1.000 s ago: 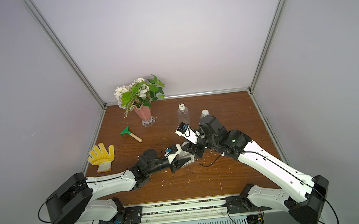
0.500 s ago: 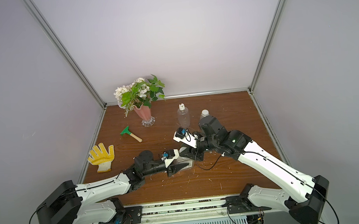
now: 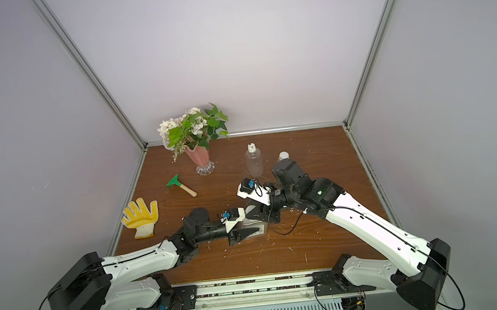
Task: Screw on the bottle caps
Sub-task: Screw the bottle cap onto the plastic bottle.
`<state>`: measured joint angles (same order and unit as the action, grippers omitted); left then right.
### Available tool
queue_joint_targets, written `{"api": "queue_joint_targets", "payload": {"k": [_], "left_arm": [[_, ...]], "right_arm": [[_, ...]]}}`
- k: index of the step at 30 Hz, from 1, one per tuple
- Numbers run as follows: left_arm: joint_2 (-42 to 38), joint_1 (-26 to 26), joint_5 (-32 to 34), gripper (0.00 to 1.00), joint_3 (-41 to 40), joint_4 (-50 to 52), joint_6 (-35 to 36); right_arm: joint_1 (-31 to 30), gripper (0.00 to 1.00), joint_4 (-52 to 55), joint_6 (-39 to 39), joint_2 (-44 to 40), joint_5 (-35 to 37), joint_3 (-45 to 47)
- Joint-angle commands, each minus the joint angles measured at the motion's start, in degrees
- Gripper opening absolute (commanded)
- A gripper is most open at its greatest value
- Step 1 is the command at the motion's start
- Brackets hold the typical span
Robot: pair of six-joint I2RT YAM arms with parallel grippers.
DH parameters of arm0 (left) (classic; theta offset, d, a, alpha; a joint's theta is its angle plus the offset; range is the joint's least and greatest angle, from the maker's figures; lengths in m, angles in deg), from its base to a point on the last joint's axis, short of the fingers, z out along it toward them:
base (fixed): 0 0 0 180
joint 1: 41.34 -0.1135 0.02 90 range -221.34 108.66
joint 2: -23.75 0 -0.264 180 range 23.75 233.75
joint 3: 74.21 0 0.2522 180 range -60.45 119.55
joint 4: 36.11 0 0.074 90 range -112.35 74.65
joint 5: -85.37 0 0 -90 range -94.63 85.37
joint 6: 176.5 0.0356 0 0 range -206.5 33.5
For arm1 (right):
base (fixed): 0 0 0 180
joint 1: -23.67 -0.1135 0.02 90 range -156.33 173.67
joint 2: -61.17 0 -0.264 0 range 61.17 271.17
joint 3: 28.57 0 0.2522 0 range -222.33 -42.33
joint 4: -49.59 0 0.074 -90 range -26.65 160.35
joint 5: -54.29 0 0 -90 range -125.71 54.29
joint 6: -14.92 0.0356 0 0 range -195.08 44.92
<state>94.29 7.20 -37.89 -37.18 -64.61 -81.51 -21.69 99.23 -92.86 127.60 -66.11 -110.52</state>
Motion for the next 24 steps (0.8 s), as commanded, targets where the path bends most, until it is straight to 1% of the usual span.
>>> {"api": "queue_joint_targets", "payload": {"k": [1, 7, 16, 24], "left_arm": [[-1.43, -0.83, -0.88, 0.46, 1.18, -5.06, -0.14], [-1.55, -1.34, -0.85, 0.46, 0.92, -5.00, -0.06], [-0.72, -1.58, -0.77, 0.46, 1.07, -4.72, 0.36], [-0.14, -1.60, -0.58, 0.46, 1.25, -4.32, 0.63]], "right_arm": [[-0.51, 0.40, 4.04, -1.42, 1.15, -2.40, -1.13], [-0.46, 0.40, 4.75, -1.88, 0.81, -3.22, -1.40], [-0.52, 0.40, 6.31, -2.90, 0.63, -1.71, -2.84], [-0.52, 0.40, 6.31, -2.80, 1.21, -3.07, -3.87]]}}
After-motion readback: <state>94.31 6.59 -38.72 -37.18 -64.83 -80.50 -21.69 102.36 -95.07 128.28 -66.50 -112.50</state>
